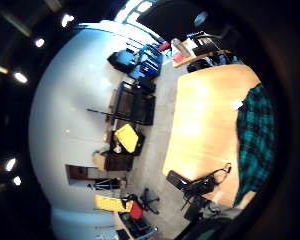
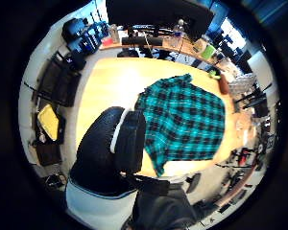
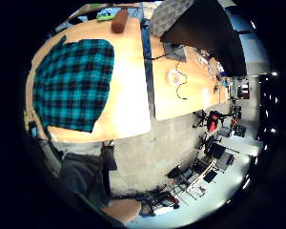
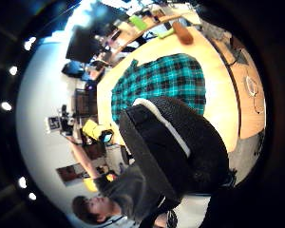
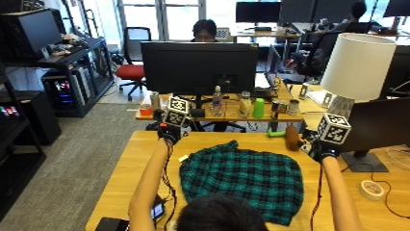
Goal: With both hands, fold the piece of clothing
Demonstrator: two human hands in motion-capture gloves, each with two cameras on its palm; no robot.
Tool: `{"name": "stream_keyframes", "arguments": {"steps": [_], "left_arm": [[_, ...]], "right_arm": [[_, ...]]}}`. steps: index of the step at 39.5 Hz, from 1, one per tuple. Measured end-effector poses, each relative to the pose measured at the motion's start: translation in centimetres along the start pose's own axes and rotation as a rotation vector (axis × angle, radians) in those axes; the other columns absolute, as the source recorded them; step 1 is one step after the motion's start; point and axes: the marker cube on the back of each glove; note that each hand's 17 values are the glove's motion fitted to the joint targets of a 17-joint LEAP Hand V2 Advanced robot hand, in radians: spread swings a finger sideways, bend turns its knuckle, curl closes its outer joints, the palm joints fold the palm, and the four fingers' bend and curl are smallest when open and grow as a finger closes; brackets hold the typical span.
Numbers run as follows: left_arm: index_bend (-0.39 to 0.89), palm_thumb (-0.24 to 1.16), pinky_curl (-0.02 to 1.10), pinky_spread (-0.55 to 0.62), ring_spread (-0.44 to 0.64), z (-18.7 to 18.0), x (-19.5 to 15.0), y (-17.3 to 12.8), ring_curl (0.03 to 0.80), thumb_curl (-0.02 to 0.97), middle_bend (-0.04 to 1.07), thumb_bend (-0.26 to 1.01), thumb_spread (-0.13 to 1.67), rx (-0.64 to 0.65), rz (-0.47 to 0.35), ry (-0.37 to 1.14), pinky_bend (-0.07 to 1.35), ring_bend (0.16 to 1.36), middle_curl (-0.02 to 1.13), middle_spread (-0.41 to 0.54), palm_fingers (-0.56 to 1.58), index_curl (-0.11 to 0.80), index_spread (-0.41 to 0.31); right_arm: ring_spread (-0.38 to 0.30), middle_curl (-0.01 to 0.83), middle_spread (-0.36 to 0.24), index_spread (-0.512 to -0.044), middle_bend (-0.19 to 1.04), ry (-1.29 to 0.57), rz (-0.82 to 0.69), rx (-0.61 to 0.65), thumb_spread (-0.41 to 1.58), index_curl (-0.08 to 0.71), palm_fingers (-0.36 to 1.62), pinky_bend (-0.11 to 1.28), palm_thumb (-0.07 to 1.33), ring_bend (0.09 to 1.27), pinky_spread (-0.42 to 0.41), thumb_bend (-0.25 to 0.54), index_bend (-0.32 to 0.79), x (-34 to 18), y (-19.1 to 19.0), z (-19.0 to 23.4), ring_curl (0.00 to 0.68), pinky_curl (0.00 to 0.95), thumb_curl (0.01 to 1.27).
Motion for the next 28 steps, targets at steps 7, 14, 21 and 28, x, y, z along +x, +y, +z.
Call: {"name": "stream_keyframes", "arguments": {"steps": [7, 14, 21, 28], "left_arm": [[0.13, 0.14, 0.17, 0.2, 0.12, -0.4, 1.1, 1.2, 0.186, 0.074, 0.15, 0.05, 0.73, -0.031, 0.045, 0.033, 0.43, 0.56, 0.09, 0.09, 0.28, 0.084, -0.027], [0.14, 0.15, 0.22, 0.24, 0.14, 0.2, 2.3, 1.4, 0.223, 0.115, 0.16, 0.02, 0.91, -0.027, 0.08, -0.003, 0.46, 0.6, 0.13, 0.109, 0.24, 0.132, -0.033], [0.15, 0.15, 0.25, 0.26, 0.15, 0.4, 2.6, 1.5, 0.243, 0.15, 0.17, -0.01, 0.99, -0.039, 0.094, 0.02, 0.48, 0.62, 0.16, 0.117, 0.22, 0.17, -0.037], [0.15, 0.15, 0.27, 0.25, 0.16, 1.1, 3.1, 1.6, 0.258, 0.176, 0.17, -0.02, 1.03, -0.064, 0.114, -0.009, 0.49, 0.64, 0.18, 0.12, 0.2, 0.196, -0.038]], "right_arm": [[0.08, 0.116, -0.068, -0.278, 0.19, 0.05, -0.01, -0.036, 0.79, 0.162, 0.31, 0.32, 0.23, 0.25, 0.194, 0.127, 0.23, -2.0, 0.1, -0.8, 0.103, 0.144, 0.05], [0.098, 0.164, -0.084, -0.33, 0.18, 0.071, -0.033, -0.06, 1.01, 0.216, 0.29, 0.32, 0.22, 0.25, 0.232, 0.093, 0.2, -3.2, -0.5, -0.1, 0.136, 0.187, 0.08], [0.107, 0.198, -0.09, -0.353, 0.18, 0.08, -0.035, -0.087, 1.11, 0.251, 0.27, 0.31, 0.22, 0.25, 0.248, 0.063, 0.18, -3.8, -1.0, 0.7, 0.162, 0.217, 0.1], [0.111, 0.222, -0.089, -0.362, 0.18, 0.097, -0.044, -0.103, 1.16, 0.277, 0.26, 0.31, 0.23, 0.25, 0.255, 0.032, 0.18, -4.2, 0.2, 0.8, 0.183, 0.242, 0.12]]}}
